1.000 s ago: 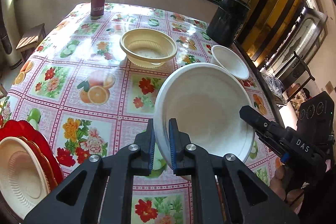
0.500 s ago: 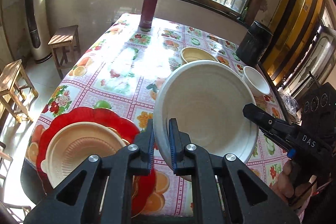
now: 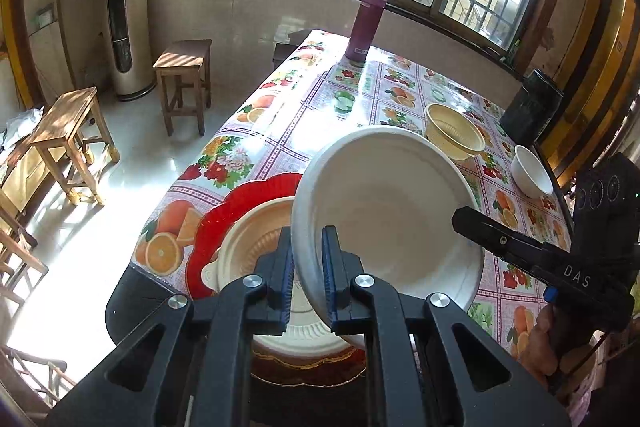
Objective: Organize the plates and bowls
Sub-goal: 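Carry the white bowl over the cream bowl on the stack and lower it, then set the white bowl into the cream bowl and open the left tool, then move the left tool to the rim of the second white bowl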
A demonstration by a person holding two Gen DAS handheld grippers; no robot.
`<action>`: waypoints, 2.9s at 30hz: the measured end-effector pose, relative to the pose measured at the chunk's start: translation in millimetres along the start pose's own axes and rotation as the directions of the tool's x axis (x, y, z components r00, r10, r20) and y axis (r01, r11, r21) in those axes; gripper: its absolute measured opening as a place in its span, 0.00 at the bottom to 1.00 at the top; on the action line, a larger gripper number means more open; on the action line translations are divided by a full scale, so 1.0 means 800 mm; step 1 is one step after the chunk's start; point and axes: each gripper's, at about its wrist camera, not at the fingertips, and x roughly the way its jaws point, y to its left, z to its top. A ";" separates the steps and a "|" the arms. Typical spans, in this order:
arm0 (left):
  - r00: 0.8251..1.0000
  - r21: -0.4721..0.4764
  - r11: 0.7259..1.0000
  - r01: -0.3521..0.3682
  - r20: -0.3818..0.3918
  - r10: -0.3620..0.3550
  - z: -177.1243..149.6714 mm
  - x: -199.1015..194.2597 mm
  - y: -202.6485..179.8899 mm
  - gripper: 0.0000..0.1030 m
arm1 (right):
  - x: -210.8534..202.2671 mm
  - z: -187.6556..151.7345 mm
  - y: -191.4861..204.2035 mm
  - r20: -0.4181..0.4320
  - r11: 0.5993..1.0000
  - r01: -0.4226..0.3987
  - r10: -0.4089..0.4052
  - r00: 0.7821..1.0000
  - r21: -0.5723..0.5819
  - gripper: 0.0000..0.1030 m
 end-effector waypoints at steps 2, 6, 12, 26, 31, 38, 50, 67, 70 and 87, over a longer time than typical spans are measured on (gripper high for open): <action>1.000 -0.008 1.000 -0.007 -0.001 0.007 -0.004 0.001 0.008 0.10 | 0.009 -0.004 0.002 -0.019 1.000 -0.004 0.004 1.000 -0.002 0.10; 1.000 -0.031 0.999 -0.011 -0.017 0.010 -0.011 0.008 0.022 0.10 | 0.025 -0.008 0.002 -0.049 1.000 0.008 -0.008 0.999 -0.009 0.12; 0.998 -0.060 0.998 -0.017 -0.061 0.013 -0.025 0.030 0.039 0.10 | 0.049 -0.017 -0.004 -0.086 0.999 0.045 -0.046 0.995 -0.020 0.12; 0.993 -0.095 0.995 -0.004 -0.120 -0.008 -0.042 0.051 0.061 0.10 | 0.077 -0.036 0.004 -0.108 0.984 0.145 -0.155 0.982 -0.101 0.12; 0.995 -0.094 0.995 -0.009 -0.095 0.000 -0.041 0.046 0.062 0.16 | 0.081 -0.042 0.011 -0.093 0.973 0.175 -0.190 0.977 -0.150 0.13; 0.998 -0.032 0.999 -0.022 -0.054 0.021 -0.041 0.033 0.044 0.74 | 0.076 -0.046 0.026 -0.036 0.946 0.228 -0.242 0.969 -0.232 0.29; 0.999 -0.041 0.999 -0.027 0.030 0.028 -0.032 0.019 0.038 0.82 | 0.024 -0.019 -0.035 0.069 0.954 0.282 -0.276 0.959 -0.104 0.55; 0.985 0.147 0.974 0.175 -0.035 -0.171 -0.014 0.045 -0.125 1.00 | -0.078 0.029 -0.186 0.114 0.943 0.268 -0.293 0.949 0.195 0.99; 0.981 0.177 0.966 0.190 -0.068 -0.181 -0.014 0.055 -0.156 1.00 | -0.108 0.040 -0.224 0.146 0.925 0.251 -0.301 0.942 0.287 0.99; 0.941 0.371 0.881 0.294 -0.274 -0.199 -0.042 0.122 -0.345 1.00 | -0.302 0.078 -0.368 0.345 0.816 0.281 -0.490 0.801 0.506 1.00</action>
